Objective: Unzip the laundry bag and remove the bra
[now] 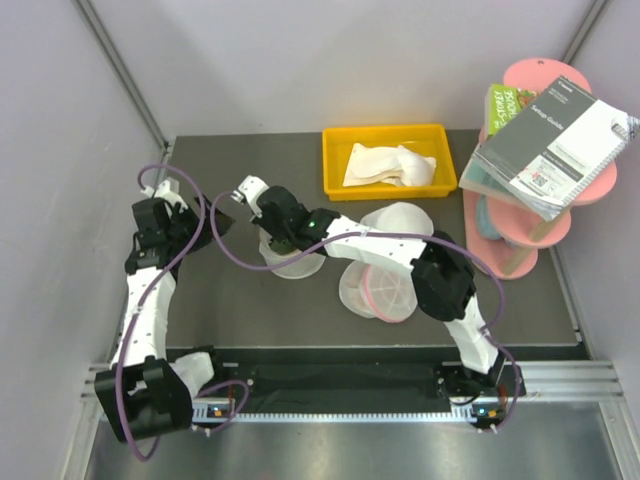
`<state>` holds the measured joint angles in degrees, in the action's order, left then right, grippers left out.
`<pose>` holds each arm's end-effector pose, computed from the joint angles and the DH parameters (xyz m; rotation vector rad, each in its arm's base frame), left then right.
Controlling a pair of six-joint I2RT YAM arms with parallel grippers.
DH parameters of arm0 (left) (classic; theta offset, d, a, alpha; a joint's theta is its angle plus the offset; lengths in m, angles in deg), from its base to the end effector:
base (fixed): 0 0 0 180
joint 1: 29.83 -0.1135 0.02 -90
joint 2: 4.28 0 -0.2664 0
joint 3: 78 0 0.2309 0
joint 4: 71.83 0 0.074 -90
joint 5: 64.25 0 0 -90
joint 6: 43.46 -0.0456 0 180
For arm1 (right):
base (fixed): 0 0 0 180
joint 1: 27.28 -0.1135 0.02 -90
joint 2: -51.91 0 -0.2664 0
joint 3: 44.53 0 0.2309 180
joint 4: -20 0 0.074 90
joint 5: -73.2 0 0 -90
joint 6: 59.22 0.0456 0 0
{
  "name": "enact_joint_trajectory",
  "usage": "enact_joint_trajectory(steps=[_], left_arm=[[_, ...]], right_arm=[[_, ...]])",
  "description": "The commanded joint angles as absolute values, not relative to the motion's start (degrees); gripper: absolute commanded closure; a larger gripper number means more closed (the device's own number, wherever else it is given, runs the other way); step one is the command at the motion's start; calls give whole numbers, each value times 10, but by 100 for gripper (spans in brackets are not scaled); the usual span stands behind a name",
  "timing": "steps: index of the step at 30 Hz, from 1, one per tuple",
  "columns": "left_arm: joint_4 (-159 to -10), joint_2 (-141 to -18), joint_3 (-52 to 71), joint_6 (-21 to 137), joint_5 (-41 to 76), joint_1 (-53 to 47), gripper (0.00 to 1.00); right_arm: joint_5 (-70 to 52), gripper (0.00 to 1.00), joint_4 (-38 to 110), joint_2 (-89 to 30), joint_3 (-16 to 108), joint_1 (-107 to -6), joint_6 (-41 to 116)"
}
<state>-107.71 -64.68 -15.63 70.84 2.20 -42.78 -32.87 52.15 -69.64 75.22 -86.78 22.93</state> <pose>0.2139 0.0305 0.2885 -0.4595 2.1095 -0.5581 0.2585 0.4140 0.2675 -1.0526 1.8697 0.2242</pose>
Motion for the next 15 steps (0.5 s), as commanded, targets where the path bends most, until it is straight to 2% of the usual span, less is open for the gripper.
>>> enact_joint_trajectory(steps=[1, 6, 15], left_arm=[[-1023, -646, -171, 719, -39, -428, 13], [-1002, -657, -180, 746, -47, -389, 16], [-932, -711, -208, 796, 23, -282, 17]], right_arm=[[-388, 100, 468, -643, 742, -875, 257], [-415, 100, 449, -607, 707, -875, 276], [-439, 100, 429, -544, 640, -877, 303]])
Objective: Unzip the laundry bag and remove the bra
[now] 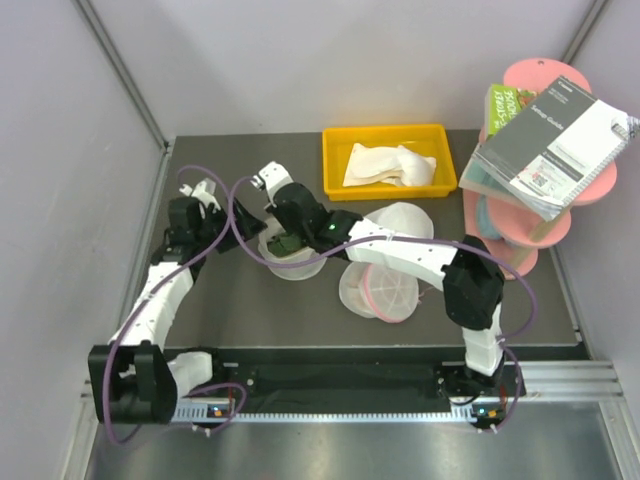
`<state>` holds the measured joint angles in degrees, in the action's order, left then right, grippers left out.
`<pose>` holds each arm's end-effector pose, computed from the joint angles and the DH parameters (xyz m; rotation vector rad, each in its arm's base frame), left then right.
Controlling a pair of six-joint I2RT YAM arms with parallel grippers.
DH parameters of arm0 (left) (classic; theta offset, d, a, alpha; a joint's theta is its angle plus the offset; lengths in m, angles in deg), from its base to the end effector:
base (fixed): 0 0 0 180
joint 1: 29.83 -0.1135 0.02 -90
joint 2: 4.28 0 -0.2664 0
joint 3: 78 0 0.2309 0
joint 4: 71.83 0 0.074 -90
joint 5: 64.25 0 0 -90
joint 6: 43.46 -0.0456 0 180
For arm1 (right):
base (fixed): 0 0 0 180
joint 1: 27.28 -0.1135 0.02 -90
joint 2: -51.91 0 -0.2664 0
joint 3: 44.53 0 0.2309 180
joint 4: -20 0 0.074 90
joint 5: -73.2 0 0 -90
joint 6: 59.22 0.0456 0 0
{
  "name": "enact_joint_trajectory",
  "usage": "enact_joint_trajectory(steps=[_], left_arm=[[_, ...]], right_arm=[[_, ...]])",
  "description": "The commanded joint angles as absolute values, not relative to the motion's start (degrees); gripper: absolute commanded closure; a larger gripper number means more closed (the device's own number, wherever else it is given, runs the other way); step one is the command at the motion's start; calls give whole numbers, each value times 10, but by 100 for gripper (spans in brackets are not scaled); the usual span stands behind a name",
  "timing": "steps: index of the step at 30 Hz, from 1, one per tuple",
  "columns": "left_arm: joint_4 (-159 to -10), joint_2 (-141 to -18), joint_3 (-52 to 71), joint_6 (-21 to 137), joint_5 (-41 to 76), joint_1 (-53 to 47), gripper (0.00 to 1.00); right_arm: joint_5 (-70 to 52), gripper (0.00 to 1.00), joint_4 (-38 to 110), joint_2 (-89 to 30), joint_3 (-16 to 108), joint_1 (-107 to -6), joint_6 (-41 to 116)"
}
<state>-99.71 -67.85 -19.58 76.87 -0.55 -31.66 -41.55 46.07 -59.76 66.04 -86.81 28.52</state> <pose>0.2282 -0.0129 0.2687 -0.3358 2.1556 -0.7792 0.2456 0.3798 0.3039 -0.7914 1.8410 0.1989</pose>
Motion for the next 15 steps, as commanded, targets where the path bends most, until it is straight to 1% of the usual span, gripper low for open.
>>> enact_joint_trajectory(steps=[1, 5, 6, 9, 11, 12, 13, 15], left_arm=[[-928, -719, -208, 799, 25, -276, 17], [-918, -753, -203, 799, 40, -268, 25], [-913, -764, -200, 799, 40, -267, 29], [-904, -784, -197, 798, 32, -261, 36], [-900, -789, -196, 796, 34, -254, 47], [-900, -793, -197, 795, 35, -254, 55], [-899, -793, -197, 797, 38, -254, 77], [-901, -790, -200, 797, 44, -254, 93]], right_arm=[[-440, 100, 426, -538, 634, -877, 322], [-447, 100, 413, -505, 602, -878, 328], [-447, 100, 411, -500, 598, -878, 328], [-450, 100, 407, -486, 583, -878, 332], [-455, 100, 405, -476, 576, -878, 337], [-458, 100, 402, -472, 567, -878, 338], [-459, 100, 399, -471, 563, -878, 340], [-476, 100, 395, -463, 554, -878, 340]])
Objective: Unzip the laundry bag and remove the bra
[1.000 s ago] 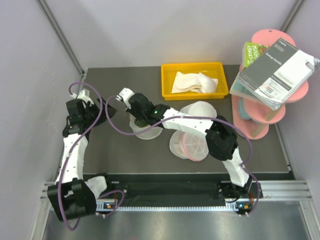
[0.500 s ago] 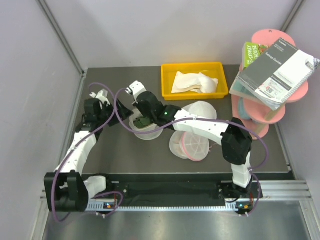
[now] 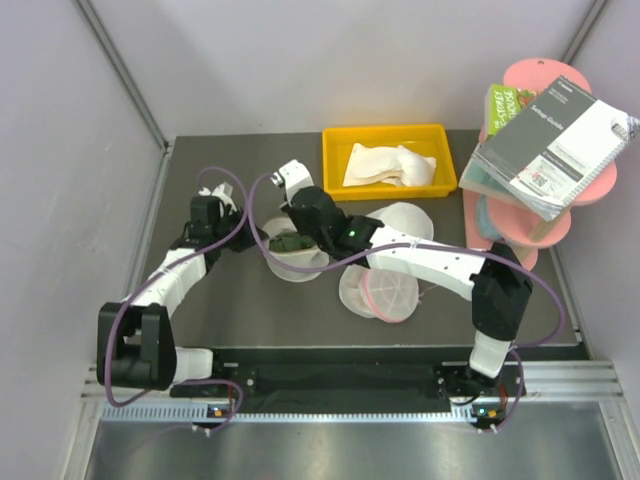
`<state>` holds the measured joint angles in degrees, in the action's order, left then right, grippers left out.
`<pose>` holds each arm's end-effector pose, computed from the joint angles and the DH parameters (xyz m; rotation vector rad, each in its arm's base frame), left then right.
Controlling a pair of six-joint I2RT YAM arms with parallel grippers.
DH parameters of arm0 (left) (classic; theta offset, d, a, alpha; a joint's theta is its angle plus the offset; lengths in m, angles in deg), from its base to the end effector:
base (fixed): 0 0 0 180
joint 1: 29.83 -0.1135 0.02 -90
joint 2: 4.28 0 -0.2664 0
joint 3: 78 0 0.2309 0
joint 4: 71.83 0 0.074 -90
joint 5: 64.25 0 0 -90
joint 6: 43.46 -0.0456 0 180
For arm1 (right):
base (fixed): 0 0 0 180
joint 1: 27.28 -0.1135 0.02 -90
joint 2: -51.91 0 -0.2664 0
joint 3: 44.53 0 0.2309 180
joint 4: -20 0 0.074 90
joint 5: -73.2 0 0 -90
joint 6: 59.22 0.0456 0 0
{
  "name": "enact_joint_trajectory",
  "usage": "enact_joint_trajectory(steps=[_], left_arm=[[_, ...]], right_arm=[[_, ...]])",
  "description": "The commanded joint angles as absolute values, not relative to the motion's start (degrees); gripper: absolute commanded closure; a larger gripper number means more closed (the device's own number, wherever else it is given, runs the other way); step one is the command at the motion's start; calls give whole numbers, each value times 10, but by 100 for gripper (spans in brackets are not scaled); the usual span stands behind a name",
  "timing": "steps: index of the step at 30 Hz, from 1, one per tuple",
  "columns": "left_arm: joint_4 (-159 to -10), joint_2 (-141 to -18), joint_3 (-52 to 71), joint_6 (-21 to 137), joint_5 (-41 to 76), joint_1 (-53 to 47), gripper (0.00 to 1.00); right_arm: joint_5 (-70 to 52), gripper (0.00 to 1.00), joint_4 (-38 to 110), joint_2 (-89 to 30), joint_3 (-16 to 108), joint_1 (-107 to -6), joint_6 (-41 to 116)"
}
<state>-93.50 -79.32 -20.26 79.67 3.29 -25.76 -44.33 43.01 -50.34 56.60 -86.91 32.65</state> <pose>0.2601 -0.0360 0.2292 -0.3659 2.2803 -0.7827 0.2264 0.3447 0.3225 -0.6621 1.8329 0.2323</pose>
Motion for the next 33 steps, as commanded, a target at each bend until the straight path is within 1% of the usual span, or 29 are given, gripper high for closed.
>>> enact_joint_trajectory(steps=[1, 8, 13, 18, 24, 27, 28, 30, 31, 33], left_arm=[[-902, -785, -200, 799, 56, -254, 100], [-939, -685, -216, 815, 146, -254, 100], [-948, -628, -250, 846, 162, -254, 100], [-945, -582, -299, 870, 171, -254, 100], [-938, -584, -325, 875, 141, -254, 100], [-926, -582, -336, 880, 116, -254, 100], [-923, -581, -338, 879, 110, -254, 100], [-915, -581, -344, 877, 92, -253, 100], [-912, -582, -345, 875, 84, -253, 100], [-906, -581, -349, 868, 63, -252, 100]], right_arm=[[-483, 100, 392, -462, 554, -877, 340], [-523, 100, 377, -444, 562, -850, 333], [-548, 100, 355, -404, 535, -820, 370], [-592, 100, 302, -338, 428, -816, 409], [-597, 100, 343, -262, 330, -816, 484], [-586, 92, 389, -229, 293, -819, 527], [-583, 84, 412, -213, 285, -820, 547], [-577, 75, 435, -197, 263, -821, 567], [-575, 64, 451, -183, 257, -822, 585], [-575, 55, 484, -168, 244, -825, 601]])
